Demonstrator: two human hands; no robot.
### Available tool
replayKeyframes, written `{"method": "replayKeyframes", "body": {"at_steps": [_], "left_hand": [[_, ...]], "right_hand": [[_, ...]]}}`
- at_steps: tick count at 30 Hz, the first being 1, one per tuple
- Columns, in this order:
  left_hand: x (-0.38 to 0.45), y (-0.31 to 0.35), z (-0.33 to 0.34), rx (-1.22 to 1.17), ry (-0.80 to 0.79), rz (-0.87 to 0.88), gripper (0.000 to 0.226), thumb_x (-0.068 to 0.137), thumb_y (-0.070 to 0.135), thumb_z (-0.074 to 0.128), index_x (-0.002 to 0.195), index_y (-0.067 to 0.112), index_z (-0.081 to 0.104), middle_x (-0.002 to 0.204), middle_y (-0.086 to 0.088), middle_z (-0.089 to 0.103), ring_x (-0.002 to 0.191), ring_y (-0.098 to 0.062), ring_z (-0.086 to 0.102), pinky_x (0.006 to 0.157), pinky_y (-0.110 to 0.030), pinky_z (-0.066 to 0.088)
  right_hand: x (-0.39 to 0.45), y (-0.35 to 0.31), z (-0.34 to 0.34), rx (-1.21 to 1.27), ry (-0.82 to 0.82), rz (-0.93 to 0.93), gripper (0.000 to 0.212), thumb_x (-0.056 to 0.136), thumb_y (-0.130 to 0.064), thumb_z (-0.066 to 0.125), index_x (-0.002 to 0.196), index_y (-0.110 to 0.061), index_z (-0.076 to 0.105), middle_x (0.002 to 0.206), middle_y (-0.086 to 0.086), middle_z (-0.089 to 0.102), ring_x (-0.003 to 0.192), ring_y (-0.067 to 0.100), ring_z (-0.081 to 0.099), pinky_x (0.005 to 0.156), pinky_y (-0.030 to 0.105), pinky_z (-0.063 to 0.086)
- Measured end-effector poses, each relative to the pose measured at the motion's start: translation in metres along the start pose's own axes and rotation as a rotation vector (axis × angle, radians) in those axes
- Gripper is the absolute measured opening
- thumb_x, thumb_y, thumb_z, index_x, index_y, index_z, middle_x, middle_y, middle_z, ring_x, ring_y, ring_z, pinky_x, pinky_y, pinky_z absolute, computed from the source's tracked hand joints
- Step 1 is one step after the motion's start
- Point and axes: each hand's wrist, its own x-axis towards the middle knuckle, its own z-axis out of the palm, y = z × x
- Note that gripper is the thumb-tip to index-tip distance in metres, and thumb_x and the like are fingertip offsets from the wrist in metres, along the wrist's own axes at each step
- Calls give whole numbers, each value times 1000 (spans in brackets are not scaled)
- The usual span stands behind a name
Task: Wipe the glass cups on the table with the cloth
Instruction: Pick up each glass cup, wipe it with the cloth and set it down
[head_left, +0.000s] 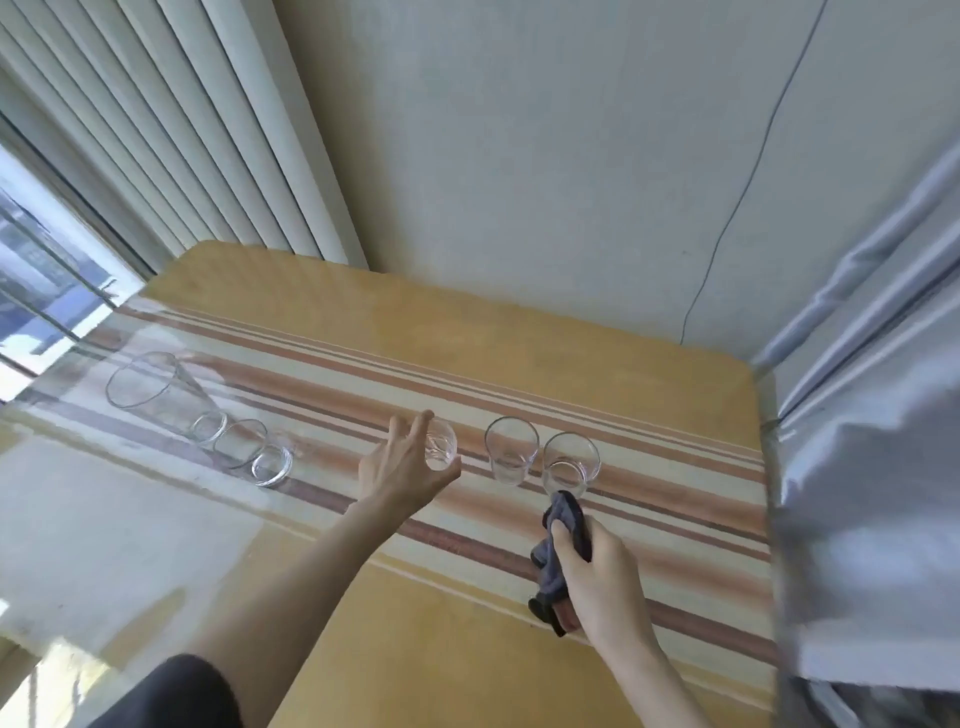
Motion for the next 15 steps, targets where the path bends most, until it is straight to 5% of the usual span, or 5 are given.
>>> {"method": "replayKeyframes", "body": {"at_steps": [9, 15], "left_hand": [[39, 7, 30, 99, -113, 76, 74, 77, 55, 60, 140, 29, 30, 133, -11, 40, 96, -34, 62, 69, -37, 56], [38, 6, 29, 82, -151, 35, 83, 78, 60, 59, 146, 35, 19, 138, -14, 35, 107, -37, 57, 75, -39, 55]], "right_hand": [[19, 12, 8, -37, 29, 19, 31, 96, -26, 51, 82, 0, 60, 76, 17, 69, 72, 31, 66, 59, 38, 46], [23, 11, 11, -19, 22, 17, 30, 97, -26, 50, 87, 1, 61, 80, 20, 71, 73, 32, 67, 66, 43, 52]]}}
